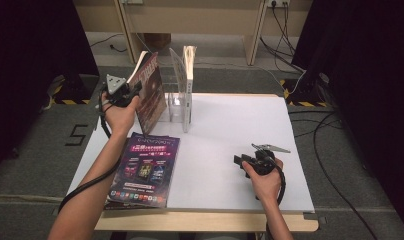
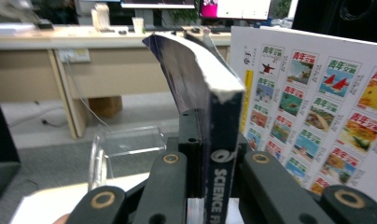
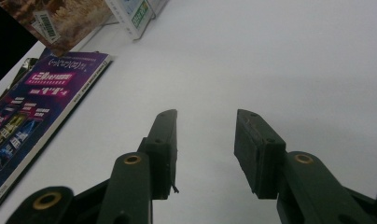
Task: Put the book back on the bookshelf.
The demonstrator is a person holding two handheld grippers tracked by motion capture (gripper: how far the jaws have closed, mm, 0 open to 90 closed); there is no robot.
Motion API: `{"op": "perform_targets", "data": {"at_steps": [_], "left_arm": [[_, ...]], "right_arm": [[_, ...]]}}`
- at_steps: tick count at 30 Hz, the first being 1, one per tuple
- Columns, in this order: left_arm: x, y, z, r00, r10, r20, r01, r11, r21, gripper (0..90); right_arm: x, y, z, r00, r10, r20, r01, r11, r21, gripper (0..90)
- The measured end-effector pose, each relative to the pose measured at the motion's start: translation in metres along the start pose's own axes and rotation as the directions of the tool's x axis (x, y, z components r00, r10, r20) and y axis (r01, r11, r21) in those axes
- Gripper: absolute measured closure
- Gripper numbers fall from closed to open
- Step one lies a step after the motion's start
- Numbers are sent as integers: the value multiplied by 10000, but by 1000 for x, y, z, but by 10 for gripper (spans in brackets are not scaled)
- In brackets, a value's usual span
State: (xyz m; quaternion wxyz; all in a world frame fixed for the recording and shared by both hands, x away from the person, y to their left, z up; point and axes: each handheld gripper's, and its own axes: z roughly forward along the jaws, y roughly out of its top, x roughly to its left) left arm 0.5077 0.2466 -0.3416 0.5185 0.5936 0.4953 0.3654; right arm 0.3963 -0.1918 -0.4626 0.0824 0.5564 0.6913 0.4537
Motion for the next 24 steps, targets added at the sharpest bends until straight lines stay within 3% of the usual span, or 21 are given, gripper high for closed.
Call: {"op": "perform_targets", "data": {"at_steps": [3, 5, 7, 15, 24], "left_arm": [[2, 4, 1, 9999, -43, -165, 47, 9997, 240, 816], [4, 5, 1, 9995, -301, -94, 304, 9991, 302, 790], [6, 6, 3, 9995, -307, 3, 307, 9987, 395, 781], [9, 14, 7, 9976, -645, 259, 635, 9972, 395, 739], [9, 14, 11, 9961, -863, 193, 851, 9947, 575, 690]], "right_arm": [[0, 1, -1, 10000, -45, -23, 45, 10000, -34, 596], [0, 0, 0, 10000, 28, -45, -28, 10000, 16, 595], [0, 0, 0, 9999, 115, -83, -115, 9999, 23, 595], [0, 0, 1, 10000, 61, -45, -61, 9999, 84, 592], [0, 0, 2, 10000, 35, -82, -34, 9998, 170, 589]]}}
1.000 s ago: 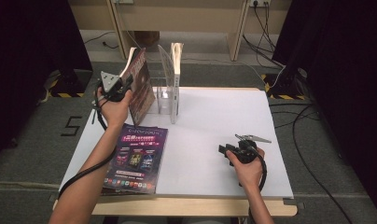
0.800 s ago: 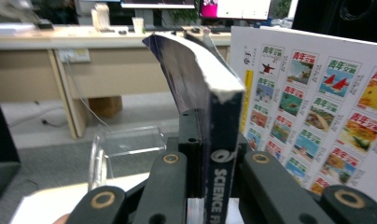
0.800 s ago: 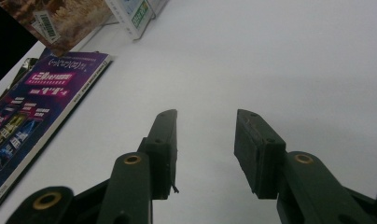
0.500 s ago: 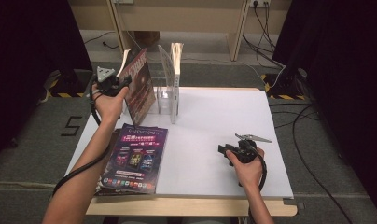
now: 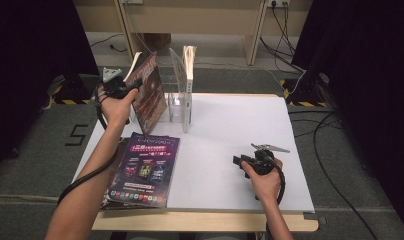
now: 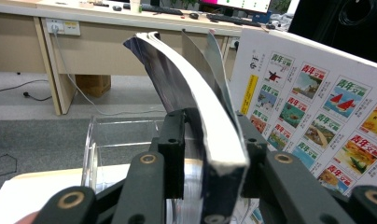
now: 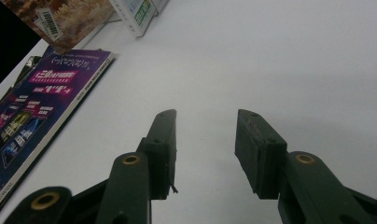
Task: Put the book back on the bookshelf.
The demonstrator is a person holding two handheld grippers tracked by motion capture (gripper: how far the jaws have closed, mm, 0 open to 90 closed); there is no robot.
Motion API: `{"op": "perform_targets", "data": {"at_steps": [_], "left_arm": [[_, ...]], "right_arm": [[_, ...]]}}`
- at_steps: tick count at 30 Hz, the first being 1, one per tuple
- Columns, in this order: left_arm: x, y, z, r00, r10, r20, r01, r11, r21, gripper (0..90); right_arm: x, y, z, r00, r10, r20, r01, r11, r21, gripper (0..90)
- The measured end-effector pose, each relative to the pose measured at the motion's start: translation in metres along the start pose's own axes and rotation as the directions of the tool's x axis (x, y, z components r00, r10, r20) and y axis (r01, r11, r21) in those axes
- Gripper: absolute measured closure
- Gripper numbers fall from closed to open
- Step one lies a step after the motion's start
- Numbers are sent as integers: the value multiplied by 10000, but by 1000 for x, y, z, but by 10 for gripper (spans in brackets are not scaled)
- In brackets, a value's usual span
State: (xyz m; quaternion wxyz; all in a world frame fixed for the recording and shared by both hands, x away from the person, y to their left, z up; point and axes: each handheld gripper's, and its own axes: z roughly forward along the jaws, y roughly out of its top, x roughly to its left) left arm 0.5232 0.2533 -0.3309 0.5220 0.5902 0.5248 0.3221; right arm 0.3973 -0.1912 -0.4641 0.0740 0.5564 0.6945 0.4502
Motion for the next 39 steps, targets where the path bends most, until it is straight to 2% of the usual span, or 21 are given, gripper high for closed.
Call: {"op": "perform_targets", "data": {"at_steps": [6, 8, 12, 18, 20, 22, 26, 29, 30, 34, 39], "left_arm": [[-1, -4, 3, 9998, -122, 127, 118, 9995, 302, 763], [-2, -4, 4, 10000, -11, 92, 8, 9993, 378, 789], [-6, -1, 5, 10000, -2, 41, -1, 9966, 824, 817], [-13, 2, 5, 9995, 304, -101, -290, 9927, 1175, 830], [-14, 2, 6, 9991, 410, 47, -413, 9921, 1183, 833], [-13, 1, 6, 9981, 556, 275, -582, 9929, 1041, 835], [-10, -1, 6, 9978, 478, 464, -512, 9958, 763, 836], [-8, -1, 7, 9983, 447, 366, -465, 9977, 485, 838], [-8, 0, 7, 9983, 456, 350, -470, 9980, 411, 838], [-10, 1, 8, 9982, 461, 386, -463, 9989, 45, 839], [-17, 3, 11, 9964, 840, 110, -834, 9957, -405, 838]], "right_arm": [[0, -1, 2, 10000, 44, -32, -44, 10000, 76, 587], [-1, -1, 3, 10000, -29, -29, 29, 9999, 124, 587], [0, -2, 4, 9999, 84, -81, -82, 9997, 233, 585], [0, -2, 4, 9999, 132, -96, -129, 9996, 270, 584], [0, -2, 4, 9999, 131, -106, -128, 9995, 278, 584], [0, -2, 4, 9998, 161, -108, -158, 9995, 279, 584], [-1, -2, 4, 9999, 134, -95, -132, 9995, 289, 584], [-2, -1, 4, 9999, 136, -93, -134, 9996, 261, 584], [-3, -1, 4, 10000, 3, -96, -1, 9998, 208, 584], [-3, -1, 4, 9999, 138, -88, -136, 9997, 218, 584], [-3, -1, 3, 9998, 121, -132, -118, 9997, 203, 585]]}}
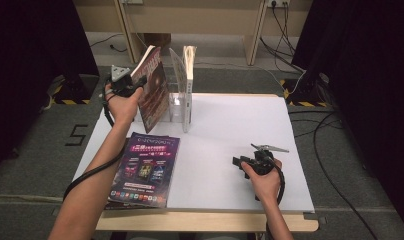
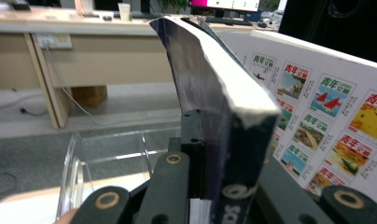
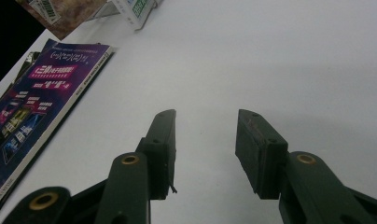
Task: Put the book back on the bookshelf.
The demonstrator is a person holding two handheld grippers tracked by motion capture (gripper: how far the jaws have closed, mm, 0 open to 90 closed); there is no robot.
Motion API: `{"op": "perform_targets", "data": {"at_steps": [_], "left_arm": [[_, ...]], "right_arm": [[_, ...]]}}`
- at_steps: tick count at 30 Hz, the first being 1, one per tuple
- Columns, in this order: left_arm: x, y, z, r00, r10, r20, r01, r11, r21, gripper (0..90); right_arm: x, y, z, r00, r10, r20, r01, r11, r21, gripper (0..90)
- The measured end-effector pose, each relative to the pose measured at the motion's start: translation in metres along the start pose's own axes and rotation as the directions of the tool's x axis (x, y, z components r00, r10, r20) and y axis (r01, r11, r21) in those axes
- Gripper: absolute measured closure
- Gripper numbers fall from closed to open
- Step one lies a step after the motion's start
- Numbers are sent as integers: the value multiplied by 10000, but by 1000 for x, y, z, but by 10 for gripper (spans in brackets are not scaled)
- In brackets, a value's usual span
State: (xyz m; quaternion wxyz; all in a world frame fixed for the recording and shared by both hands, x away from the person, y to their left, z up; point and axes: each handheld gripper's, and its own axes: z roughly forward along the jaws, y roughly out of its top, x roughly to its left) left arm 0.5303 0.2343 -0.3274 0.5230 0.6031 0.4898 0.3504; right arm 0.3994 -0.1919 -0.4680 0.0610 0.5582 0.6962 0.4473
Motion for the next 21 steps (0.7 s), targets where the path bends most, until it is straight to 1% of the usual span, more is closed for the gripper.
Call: {"op": "perform_targets", "data": {"at_steps": [3, 4, 5, 6, 9, 11, 12, 15, 16, 18, 21], "left_arm": [[0, 0, 2, 9999, -76, -114, 73, 9996, -274, 839], [0, 0, 3, 9999, -100, -139, 95, 9994, -340, 838], [-1, -1, 4, 9998, -87, -173, 81, 9992, -386, 839], [-1, -1, 6, 9998, -58, -203, 50, 9991, -416, 838], [0, -3, 10, 9996, 23, -277, -34, 9992, -411, 838], [0, -4, 13, 9995, -24, -318, 13, 9994, -342, 839], [0, -4, 14, 9995, -21, -326, 10, 9995, -329, 839], [0, -6, 17, 9991, 41, -433, -58, 9993, -381, 839], [0, -6, 17, 9989, 42, -477, -61, 9992, -398, 839], [0, -6, 18, 9980, -22, -639, -5, 9991, -420, 839], [0, -6, 21, 9972, -87, -740, 52, 9989, -468, 838]], "right_arm": [[1, 0, -1, 10000, -32, 2, 32, 10000, -26, 585], [1, 0, -1, 10000, 46, -1, -46, 10000, -19, 584], [0, 0, -1, 10000, -33, 3, 33, 10000, -36, 584], [0, 0, -1, 10000, -3, -20, 3, 10000, -31, 584], [0, 1, -2, 10000, 36, 2, -36, 10000, -63, 585], [0, 1, -2, 10000, 71, -9, -71, 9999, -70, 584], [-1, 1, -2, 10000, 12, -9, -12, 10000, -98, 584], [-2, 1, -2, 9999, 121, 6, -121, 9999, -19, 584], [-3, 1, -1, 10000, 23, 27, -23, 10000, -34, 584], [-3, 1, -2, 10000, 73, -9, -73, 10000, -22, 584], [-3, 1, -2, 10000, 55, 12, -55, 10000, -74, 585]]}}
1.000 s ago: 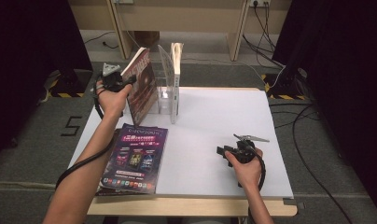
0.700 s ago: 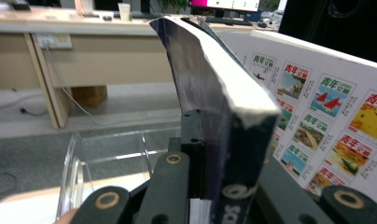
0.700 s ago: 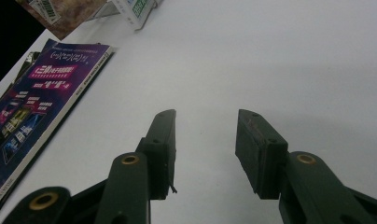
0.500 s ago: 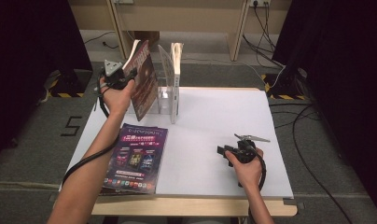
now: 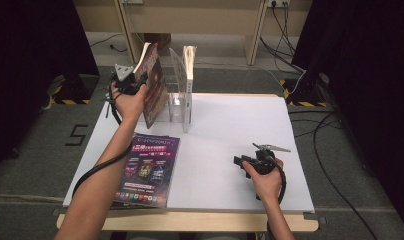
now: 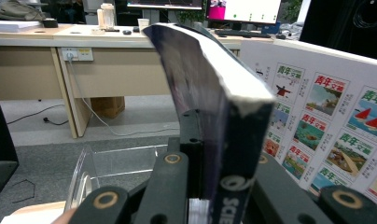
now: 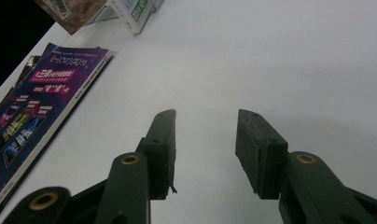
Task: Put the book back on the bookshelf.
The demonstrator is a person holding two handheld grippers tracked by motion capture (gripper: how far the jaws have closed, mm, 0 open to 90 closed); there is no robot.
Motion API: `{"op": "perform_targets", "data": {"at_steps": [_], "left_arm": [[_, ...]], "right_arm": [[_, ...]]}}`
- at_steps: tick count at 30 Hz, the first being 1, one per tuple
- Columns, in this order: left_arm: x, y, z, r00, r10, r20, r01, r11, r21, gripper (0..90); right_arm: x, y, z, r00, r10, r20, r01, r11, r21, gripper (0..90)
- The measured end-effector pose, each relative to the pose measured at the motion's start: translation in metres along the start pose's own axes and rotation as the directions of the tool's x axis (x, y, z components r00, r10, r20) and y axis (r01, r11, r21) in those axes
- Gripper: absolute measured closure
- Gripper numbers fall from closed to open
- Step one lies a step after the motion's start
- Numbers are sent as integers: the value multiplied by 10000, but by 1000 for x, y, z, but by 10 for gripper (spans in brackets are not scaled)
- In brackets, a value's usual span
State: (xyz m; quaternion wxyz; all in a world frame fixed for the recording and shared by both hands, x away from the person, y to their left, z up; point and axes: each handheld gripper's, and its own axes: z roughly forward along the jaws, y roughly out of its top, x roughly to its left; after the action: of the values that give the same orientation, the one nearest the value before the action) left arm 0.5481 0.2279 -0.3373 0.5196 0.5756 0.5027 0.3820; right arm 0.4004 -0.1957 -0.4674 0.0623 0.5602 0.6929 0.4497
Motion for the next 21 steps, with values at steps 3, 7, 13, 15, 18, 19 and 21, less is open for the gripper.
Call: {"op": "perform_targets", "data": {"at_steps": [3, 7, 13, 15, 18, 19, 21], "left_arm": [[-1, 0, 2, 10000, 21, -72, -22, 10000, -69, 838], [-4, -1, 6, 9999, 35, -156, -37, 9999, -105, 838], [-8, 6, 11, 9999, 128, -112, -131, 9996, -241, 838], [-10, 5, 12, 9996, 251, -126, -254, 9992, -302, 838], [-10, 1, 13, 9997, 236, -88, -239, 9991, -360, 838], [-10, 0, 13, 9998, 209, -77, -211, 9991, -380, 838], [-10, -3, 14, 9998, 194, -87, -197, 9990, -404, 837]], "right_arm": [[0, 0, 1, 10000, 40, -25, -40, 10000, 37, 584], [0, 0, 1, 10000, 37, -51, -37, 10000, 45, 584], [0, 0, 2, 10000, 55, -79, -55, 10000, 24, 584], [0, 0, 1, 10000, 66, -45, -66, 10000, 47, 584], [-1, -1, 0, 10000, 41, -47, -41, 10000, 13, 584], [0, 0, 0, 10000, 66, -52, -66, 10000, 23, 584], [0, 0, 0, 10000, -5, -81, 5, 10000, -12, 584]]}}
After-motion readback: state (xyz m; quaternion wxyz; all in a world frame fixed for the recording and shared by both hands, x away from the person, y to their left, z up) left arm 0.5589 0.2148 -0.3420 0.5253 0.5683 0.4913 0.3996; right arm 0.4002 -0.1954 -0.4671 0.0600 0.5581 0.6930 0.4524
